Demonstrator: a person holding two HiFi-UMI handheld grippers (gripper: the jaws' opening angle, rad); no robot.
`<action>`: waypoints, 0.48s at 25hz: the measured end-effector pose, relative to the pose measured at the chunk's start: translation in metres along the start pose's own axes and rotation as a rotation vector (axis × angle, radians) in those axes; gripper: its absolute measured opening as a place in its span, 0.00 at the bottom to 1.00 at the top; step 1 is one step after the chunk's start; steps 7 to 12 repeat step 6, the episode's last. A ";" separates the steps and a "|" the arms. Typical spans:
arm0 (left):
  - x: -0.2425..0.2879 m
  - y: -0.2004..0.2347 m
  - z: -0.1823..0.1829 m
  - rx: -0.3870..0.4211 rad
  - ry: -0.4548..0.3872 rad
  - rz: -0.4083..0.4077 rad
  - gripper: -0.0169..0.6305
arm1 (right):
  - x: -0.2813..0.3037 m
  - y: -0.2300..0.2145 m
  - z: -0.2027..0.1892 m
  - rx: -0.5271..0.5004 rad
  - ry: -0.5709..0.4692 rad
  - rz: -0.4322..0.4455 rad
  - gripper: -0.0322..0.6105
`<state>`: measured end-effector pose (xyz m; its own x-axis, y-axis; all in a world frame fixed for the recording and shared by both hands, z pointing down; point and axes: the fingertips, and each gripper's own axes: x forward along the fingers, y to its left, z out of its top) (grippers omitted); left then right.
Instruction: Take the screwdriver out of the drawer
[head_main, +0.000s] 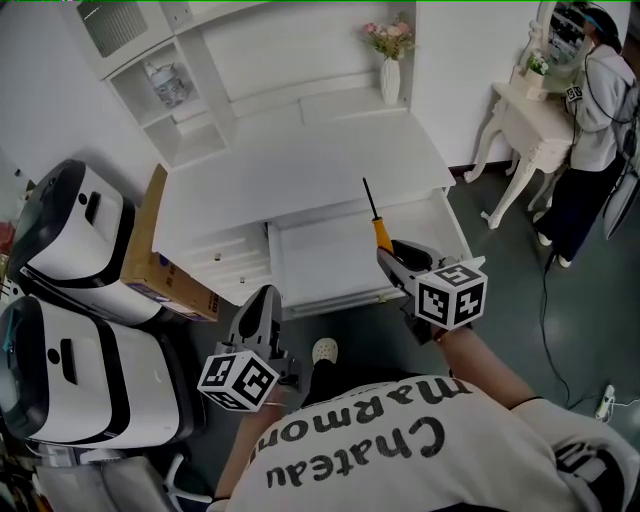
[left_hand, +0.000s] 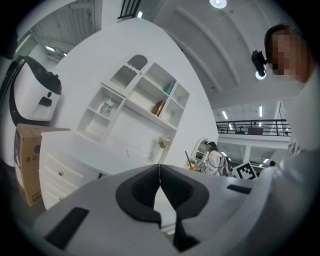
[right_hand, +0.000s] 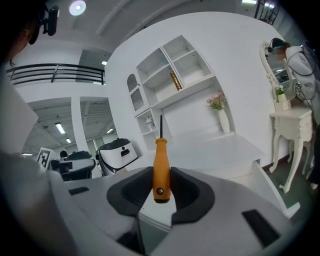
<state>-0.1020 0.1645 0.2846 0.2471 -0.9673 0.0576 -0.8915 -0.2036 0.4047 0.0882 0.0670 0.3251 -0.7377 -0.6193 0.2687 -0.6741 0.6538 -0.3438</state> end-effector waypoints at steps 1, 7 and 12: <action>0.000 0.000 -0.001 -0.003 0.001 0.001 0.06 | 0.000 -0.002 -0.002 -0.002 0.007 -0.004 0.24; 0.003 0.000 -0.006 -0.004 0.006 -0.004 0.06 | -0.002 -0.012 -0.014 0.005 0.029 -0.029 0.24; 0.003 0.000 -0.006 -0.004 0.006 -0.004 0.06 | -0.002 -0.012 -0.014 0.005 0.029 -0.029 0.24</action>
